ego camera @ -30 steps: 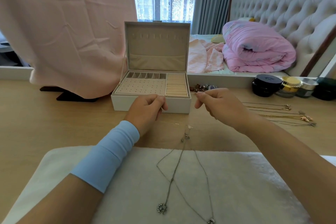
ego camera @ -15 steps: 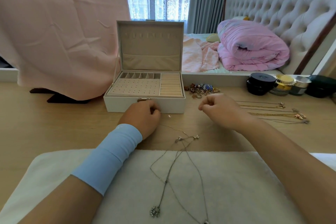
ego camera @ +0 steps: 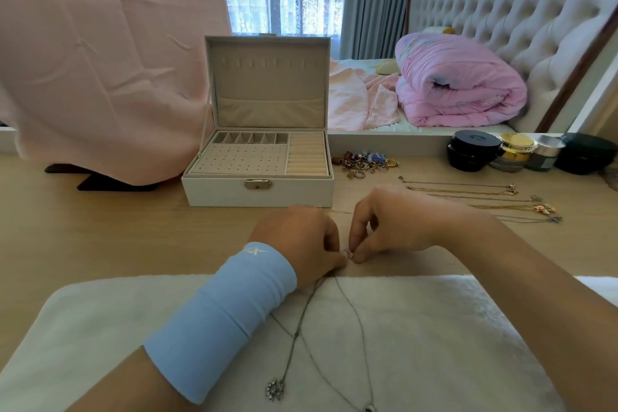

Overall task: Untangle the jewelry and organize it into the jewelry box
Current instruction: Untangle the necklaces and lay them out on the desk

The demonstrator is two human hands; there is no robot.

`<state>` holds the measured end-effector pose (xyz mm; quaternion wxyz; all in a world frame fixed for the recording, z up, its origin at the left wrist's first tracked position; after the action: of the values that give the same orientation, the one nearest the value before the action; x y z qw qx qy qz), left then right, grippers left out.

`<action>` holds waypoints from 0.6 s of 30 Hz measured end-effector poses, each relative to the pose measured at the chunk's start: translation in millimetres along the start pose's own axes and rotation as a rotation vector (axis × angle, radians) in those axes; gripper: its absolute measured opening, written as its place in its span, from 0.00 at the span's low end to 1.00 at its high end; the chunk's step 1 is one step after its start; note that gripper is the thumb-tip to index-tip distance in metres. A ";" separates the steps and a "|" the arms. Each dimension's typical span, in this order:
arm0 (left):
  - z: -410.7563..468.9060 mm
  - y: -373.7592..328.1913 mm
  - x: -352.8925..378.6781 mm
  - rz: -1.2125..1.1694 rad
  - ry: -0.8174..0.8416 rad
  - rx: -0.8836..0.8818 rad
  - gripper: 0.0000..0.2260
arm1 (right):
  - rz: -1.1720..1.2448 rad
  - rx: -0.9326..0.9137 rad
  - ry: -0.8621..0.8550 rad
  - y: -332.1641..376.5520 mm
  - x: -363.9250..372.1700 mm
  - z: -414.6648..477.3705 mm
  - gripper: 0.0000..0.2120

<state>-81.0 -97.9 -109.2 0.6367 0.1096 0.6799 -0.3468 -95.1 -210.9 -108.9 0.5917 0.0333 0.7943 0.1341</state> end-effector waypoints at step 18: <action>-4.9 14.6 11.7 -0.284 0.029 0.005 0.03 | 0.266 -0.074 0.016 -9.8 0.8 -0.1 0.06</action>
<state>-78.1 -87.6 -125.3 0.5710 0.0190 0.6969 -0.4334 -94.5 -220.2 -112.1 0.5633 0.1151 0.7819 0.2408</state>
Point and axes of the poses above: each hand's wrist, its own z-axis towards the middle knuckle, its own x-axis out of the palm, y = z × x, the point moved 8 cm from there along z, towards the middle knuckle, and after that the axes turned 8 degrees about -z, right-handed, at the moved point
